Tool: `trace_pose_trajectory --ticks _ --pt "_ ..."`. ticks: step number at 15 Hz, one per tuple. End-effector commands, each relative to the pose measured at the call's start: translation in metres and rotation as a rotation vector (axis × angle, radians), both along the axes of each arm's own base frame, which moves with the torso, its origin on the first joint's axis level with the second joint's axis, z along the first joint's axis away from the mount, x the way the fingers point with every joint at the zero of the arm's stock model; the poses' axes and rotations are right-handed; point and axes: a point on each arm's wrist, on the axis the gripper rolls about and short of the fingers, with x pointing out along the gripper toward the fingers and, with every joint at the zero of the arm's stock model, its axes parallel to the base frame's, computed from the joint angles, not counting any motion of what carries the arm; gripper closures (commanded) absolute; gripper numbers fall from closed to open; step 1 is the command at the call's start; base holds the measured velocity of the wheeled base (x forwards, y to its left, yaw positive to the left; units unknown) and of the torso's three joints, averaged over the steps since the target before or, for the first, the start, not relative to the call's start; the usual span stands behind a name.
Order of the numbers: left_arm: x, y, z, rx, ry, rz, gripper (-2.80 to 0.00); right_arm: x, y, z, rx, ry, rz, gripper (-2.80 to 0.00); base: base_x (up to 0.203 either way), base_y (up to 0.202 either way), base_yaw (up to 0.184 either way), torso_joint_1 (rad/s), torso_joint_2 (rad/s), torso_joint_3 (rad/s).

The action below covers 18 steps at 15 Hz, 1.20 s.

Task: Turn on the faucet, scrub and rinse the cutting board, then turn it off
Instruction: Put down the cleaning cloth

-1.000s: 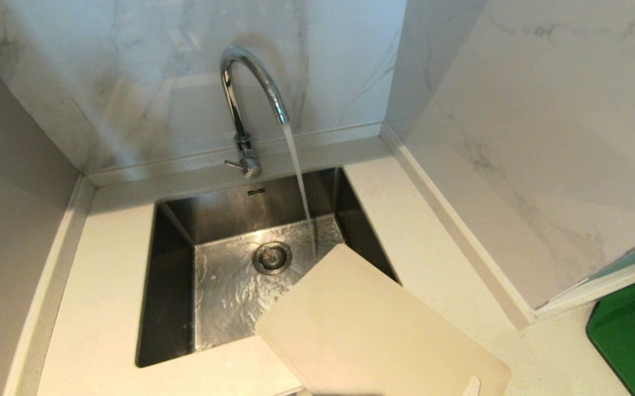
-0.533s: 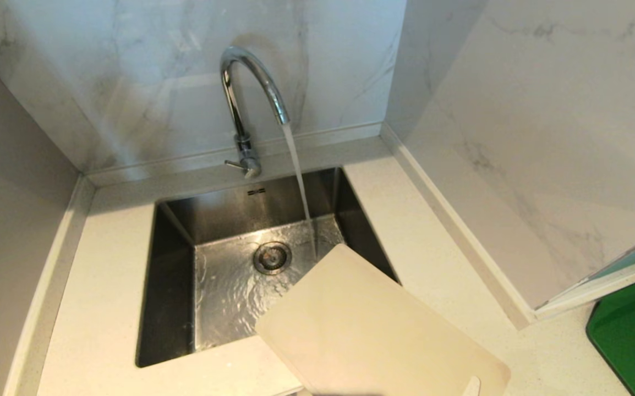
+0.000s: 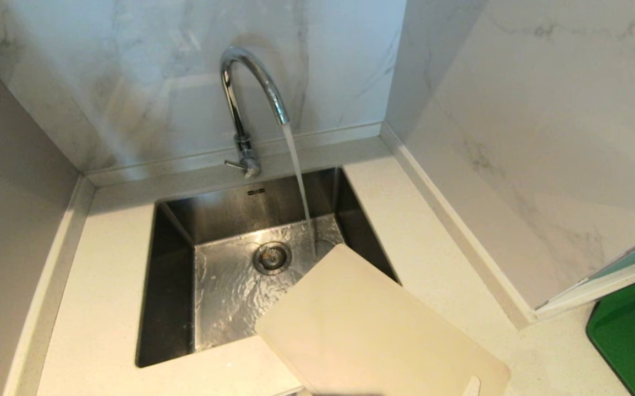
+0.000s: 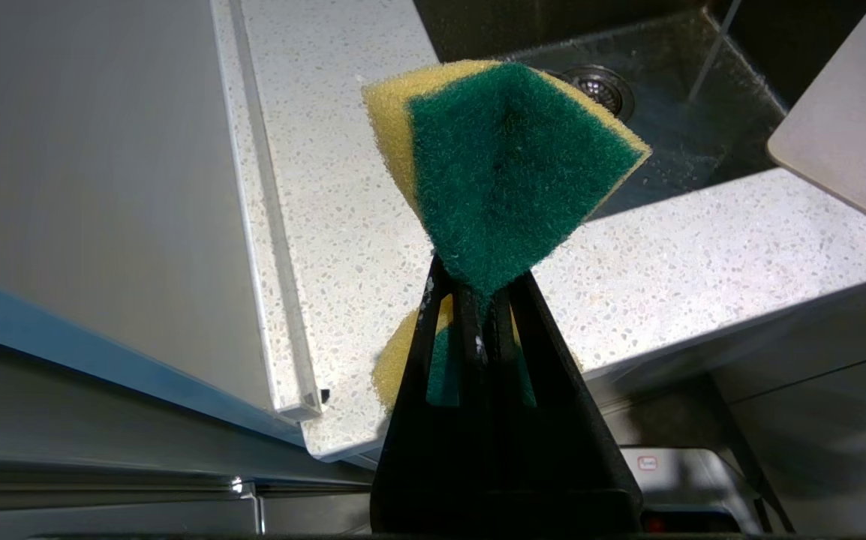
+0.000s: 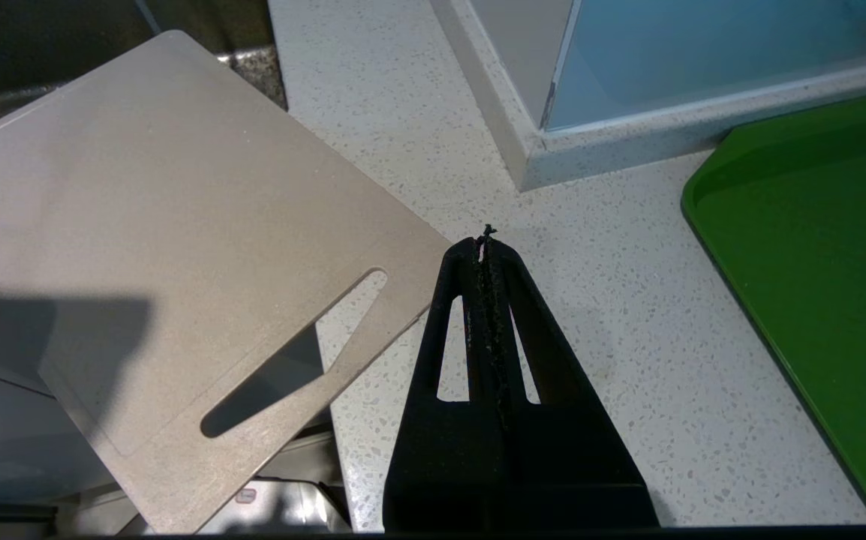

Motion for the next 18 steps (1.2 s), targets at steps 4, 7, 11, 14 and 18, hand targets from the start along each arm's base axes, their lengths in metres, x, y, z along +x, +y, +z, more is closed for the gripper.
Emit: trace_pose_trajectory --ticks 4,7,11,14,18 --pt "0.0 0.0 0.0 0.001 0.002 -0.001 0.0 0.0 0.0 0.0 -0.001 0.001 0.002 0.0 0.0 0.0 0.0 0.0 0.0 0.0" --pt "0.0 0.0 0.0 0.009 0.019 0.002 0.0 0.0 0.0 0.0 -0.001 0.001 0.002 0.0 0.0 0.0 0.0 0.0 0.0 0.0" --pt "-0.003 0.0 0.042 0.023 0.052 0.006 0.0 0.0 0.0 0.0 -0.001 0.001 0.002 0.0 0.0 0.0 0.0 0.0 0.0 0.0" --pt "0.024 0.0 0.075 0.031 0.218 0.002 0.0 0.0 0.0 0.0 -0.001 0.0 0.002 0.0 0.0 0.0 0.0 0.0 0.0 0.0" --pt "0.074 0.001 0.081 0.049 0.505 0.001 0.0 0.0 0.0 0.0 -0.001 0.001 0.0 0.0 0.0 0.0 0.0 0.0 0.0 0.0"
